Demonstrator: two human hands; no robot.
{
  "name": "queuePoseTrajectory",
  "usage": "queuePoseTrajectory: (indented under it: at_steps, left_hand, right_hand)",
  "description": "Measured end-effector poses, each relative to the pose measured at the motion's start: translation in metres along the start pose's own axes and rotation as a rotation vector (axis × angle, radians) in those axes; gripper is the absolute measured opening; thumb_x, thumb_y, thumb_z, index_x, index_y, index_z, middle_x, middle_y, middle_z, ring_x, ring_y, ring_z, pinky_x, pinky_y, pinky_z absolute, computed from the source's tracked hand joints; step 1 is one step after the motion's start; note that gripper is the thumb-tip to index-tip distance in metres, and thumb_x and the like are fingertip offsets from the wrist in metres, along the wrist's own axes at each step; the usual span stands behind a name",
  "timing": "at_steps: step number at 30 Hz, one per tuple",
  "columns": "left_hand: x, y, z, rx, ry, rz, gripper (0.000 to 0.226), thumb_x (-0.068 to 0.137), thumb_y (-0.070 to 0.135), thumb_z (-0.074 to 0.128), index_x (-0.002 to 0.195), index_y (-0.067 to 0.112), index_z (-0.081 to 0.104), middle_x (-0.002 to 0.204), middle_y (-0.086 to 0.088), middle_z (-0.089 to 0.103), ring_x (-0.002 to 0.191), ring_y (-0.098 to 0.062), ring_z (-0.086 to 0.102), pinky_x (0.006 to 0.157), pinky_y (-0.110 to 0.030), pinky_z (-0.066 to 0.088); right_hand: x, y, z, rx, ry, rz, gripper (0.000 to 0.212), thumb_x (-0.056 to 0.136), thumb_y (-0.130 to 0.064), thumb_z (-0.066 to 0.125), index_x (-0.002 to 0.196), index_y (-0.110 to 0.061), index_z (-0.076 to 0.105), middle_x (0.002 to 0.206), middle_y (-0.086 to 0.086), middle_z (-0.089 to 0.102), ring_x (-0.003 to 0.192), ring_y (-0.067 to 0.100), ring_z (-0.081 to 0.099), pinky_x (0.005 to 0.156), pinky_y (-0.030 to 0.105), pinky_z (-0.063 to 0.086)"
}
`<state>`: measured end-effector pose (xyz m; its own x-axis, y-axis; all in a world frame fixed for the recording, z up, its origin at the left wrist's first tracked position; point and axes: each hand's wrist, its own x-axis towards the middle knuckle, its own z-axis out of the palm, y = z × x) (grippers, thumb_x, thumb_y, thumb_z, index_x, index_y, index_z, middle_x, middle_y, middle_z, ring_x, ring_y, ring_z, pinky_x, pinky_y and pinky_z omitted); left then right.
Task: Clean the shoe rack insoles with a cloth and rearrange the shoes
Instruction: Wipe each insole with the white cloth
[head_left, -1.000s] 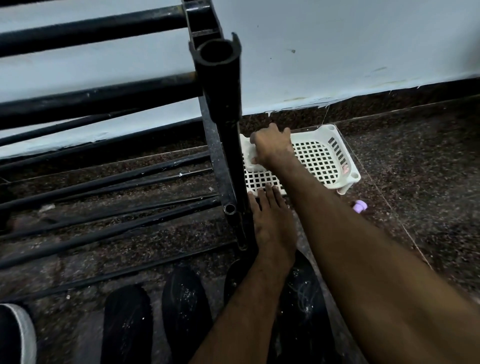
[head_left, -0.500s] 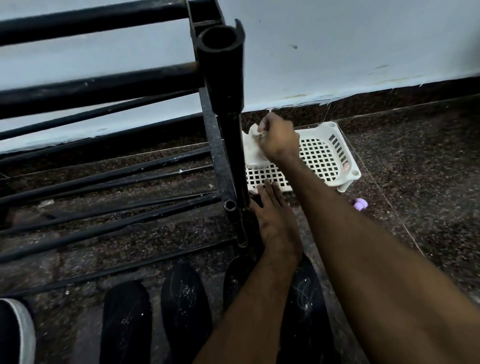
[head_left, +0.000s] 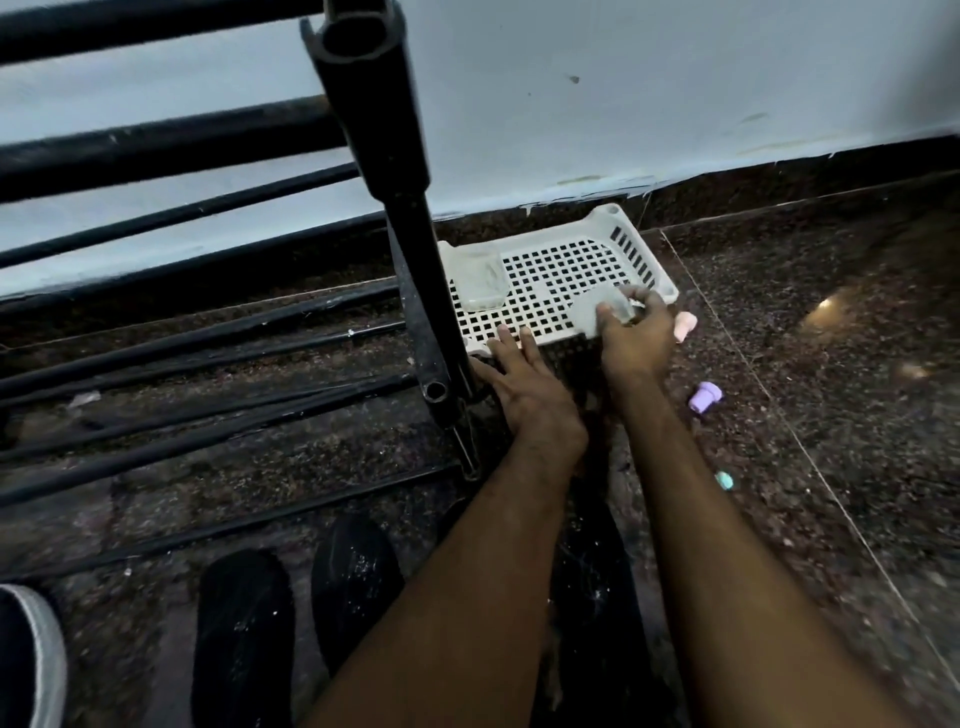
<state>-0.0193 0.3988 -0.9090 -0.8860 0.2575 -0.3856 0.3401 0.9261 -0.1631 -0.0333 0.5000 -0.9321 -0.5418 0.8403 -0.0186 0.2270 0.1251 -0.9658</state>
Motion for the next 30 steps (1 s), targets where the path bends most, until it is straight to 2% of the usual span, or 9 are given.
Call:
queuePoseTrajectory:
  at_steps: [6,9,11,14,18,22,25,27,30]
  left_hand:
    - [0.01,-0.005,0.003,-0.049,-0.007,0.0,0.081,0.099,0.025,0.042,0.153,-0.001,-0.012,0.159,-0.025,-0.019,0.148,-0.042,-0.013,0.108,-0.071,-0.01]
    - [0.01,-0.009,0.014,-0.071,0.138,0.087,0.074,0.101,0.028,0.039,0.154,-0.004,-0.003,0.16,-0.026,-0.013,0.149,-0.041,-0.012,0.11,-0.068,-0.01]
    - [0.0,-0.01,0.014,-0.107,0.27,0.209,0.075,0.1,0.029,0.043,0.154,-0.003,0.002,0.162,-0.023,-0.009,0.15,-0.037,-0.009,0.116,-0.061,-0.003]
    - [-0.03,-0.017,0.0,-0.258,0.351,0.398,0.074,0.095,0.019,0.05,0.155,0.001,0.009,0.164,-0.016,-0.002,0.152,-0.032,0.002,0.122,-0.048,0.014]
    - [-0.086,-0.041,-0.001,-0.648,0.427,0.273,0.057,0.095,0.012,0.049,0.149,0.006,0.032,0.15,-0.016,0.038,0.135,-0.033,0.04,0.108,-0.045,0.04]
    - [-0.144,-0.044,0.035,-0.804,0.257,0.132,0.029,0.096,0.018,0.046,0.125,0.01,0.049,0.11,-0.015,0.064,0.096,-0.037,0.062,0.081,-0.048,0.054]
    - [-0.185,-0.036,0.062,-0.847,0.066,0.078,0.028,0.097,0.019,0.049,0.122,0.007,0.051,0.119,-0.017,0.061,0.107,-0.038,0.059,0.09,-0.047,0.05]
    - [-0.2,-0.031,0.072,-0.877,0.007,0.014,0.033,0.096,0.018,0.051,0.126,0.003,0.051,0.126,-0.019,0.056,0.115,-0.039,0.055,0.095,-0.042,0.045]
    - [-0.21,-0.027,0.079,-0.921,-0.065,-0.122,0.036,0.094,0.015,0.05,0.126,-0.001,0.05,0.129,-0.022,0.052,0.119,-0.041,0.051,0.096,-0.041,0.042]
  right_hand:
    - [-0.001,0.012,0.008,0.069,-0.034,0.05,0.03,0.085,-0.008,0.072,0.114,-0.008,0.064,0.113,0.015,0.069,0.101,0.024,0.066,0.084,0.023,0.051]
    - [0.004,0.002,0.009,0.148,-0.067,0.061,0.029,0.086,-0.008,0.071,0.114,-0.005,0.063,0.104,0.014,0.069,0.09,0.021,0.067,0.07,0.015,0.053]
    - [0.0,-0.006,0.004,0.184,-0.104,0.043,0.028,0.087,-0.003,0.069,0.114,-0.001,0.061,0.089,0.007,0.066,0.075,0.011,0.062,0.064,0.011,0.05]
    - [-0.018,-0.015,-0.025,0.239,-0.148,0.067,0.035,0.084,0.007,0.067,0.116,0.0,0.057,0.088,0.01,0.065,0.074,0.01,0.061,0.076,0.026,0.056]
    - [-0.072,-0.016,-0.104,0.088,-0.205,0.082,0.039,0.079,0.009,0.071,0.112,-0.009,0.06,0.092,0.002,0.068,0.078,0.009,0.065,0.08,0.034,0.056]
    - [-0.147,0.022,-0.191,-0.113,-0.338,0.167,0.032,0.08,0.007,0.072,0.108,-0.005,0.064,0.098,0.012,0.069,0.071,0.004,0.067,0.077,0.028,0.058]
    - [-0.185,0.061,-0.223,-0.327,-0.329,0.239,0.021,0.077,-0.002,0.076,0.081,-0.018,0.064,0.089,0.009,0.07,0.082,0.028,0.069,0.084,0.045,0.056]
    - [-0.193,0.079,-0.224,-0.316,-0.326,0.262,0.026,0.079,0.0,0.072,0.073,-0.022,0.061,0.085,0.009,0.069,0.085,0.032,0.068,0.086,0.051,0.054]
    - [-0.203,0.065,-0.214,-0.315,-0.351,0.294,0.02,0.085,-0.001,0.066,0.077,-0.018,0.065,0.089,0.012,0.069,0.089,0.029,0.066,0.083,0.038,0.052]
